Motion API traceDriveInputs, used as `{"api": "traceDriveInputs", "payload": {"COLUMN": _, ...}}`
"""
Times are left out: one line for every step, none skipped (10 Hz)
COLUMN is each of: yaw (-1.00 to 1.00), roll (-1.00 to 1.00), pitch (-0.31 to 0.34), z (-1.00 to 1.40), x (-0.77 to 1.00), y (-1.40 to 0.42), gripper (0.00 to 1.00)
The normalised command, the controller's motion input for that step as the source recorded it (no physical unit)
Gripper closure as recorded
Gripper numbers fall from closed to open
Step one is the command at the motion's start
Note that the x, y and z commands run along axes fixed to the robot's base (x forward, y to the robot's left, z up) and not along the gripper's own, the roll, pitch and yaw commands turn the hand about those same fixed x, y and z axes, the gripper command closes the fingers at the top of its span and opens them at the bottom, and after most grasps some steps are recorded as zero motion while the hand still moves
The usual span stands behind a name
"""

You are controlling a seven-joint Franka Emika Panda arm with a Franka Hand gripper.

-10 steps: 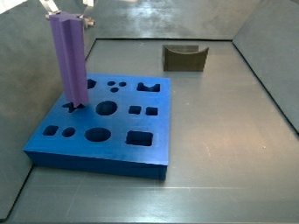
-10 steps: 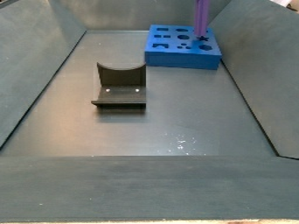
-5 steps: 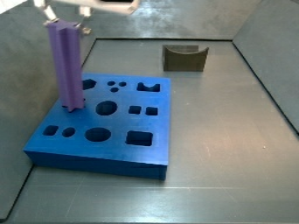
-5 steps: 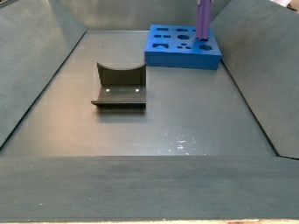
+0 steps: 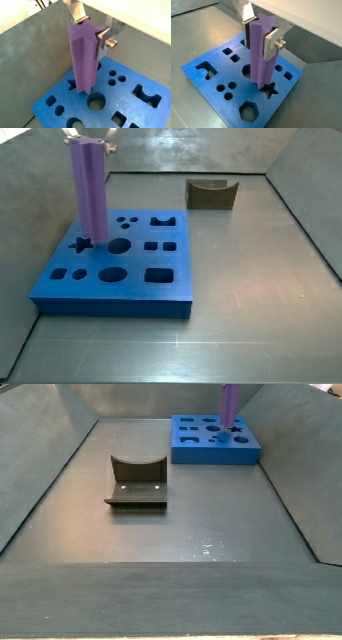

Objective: Pick up the star object. Move up. Move to above the board. Insert the star object.
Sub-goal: Insert the star object.

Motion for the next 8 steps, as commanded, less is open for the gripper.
{"api": "traceDriveInputs", "payload": {"yaw": -0.12, "roll": 0.09, "pitch": 0.023, "z": -0.43, "x": -0.2, "y": -0.16, "gripper": 1.0}}
{"api": "traceDriveInputs", "payload": {"yaw": -0.05, "roll": 0.0, "pitch": 0.0, "z": -0.13, "x": -0.23, "y": 0.0, "gripper": 1.0}}
{"api": "traceDriveInputs", "payload": {"yaw": -0.03, "roll": 0.09, "pitch": 0.0, "z": -0.1, "x": -0.26, "y": 0.0, "gripper": 1.0}}
{"api": "traceDriveInputs", "payload": {"yaw": -0.05, "roll": 0.13, "pitch": 0.019, "z": -0.06, "x": -0.24, "y": 0.0, "gripper": 1.0}}
{"api": "traceDriveInputs", "payload": {"yaw": 0.0, "roll": 0.22, "pitch": 0.019, "z": 0.0, "x": -0.42, "y": 0.0, "gripper": 1.0}}
{"api": "traceDriveInputs", "payload": {"yaw": -0.51, "roll": 0.13, "pitch": 0.009, "z": -0.07, "x": -0.66, "y": 0.0, "gripper": 1.0}}
{"api": "traceDriveInputs", "payload": {"yaw": -0.28, "roll": -0.02, "pitch": 0.0, "z": 0.0, "x": -0.2, "y": 0.0, "gripper": 1.0}}
{"api": "traceDriveInputs", "payload": {"yaw": 0.0, "roll": 0.0, "pitch": -0.007, "z": 0.0, "x": 0.0, "y": 0.0, "gripper": 1.0}}
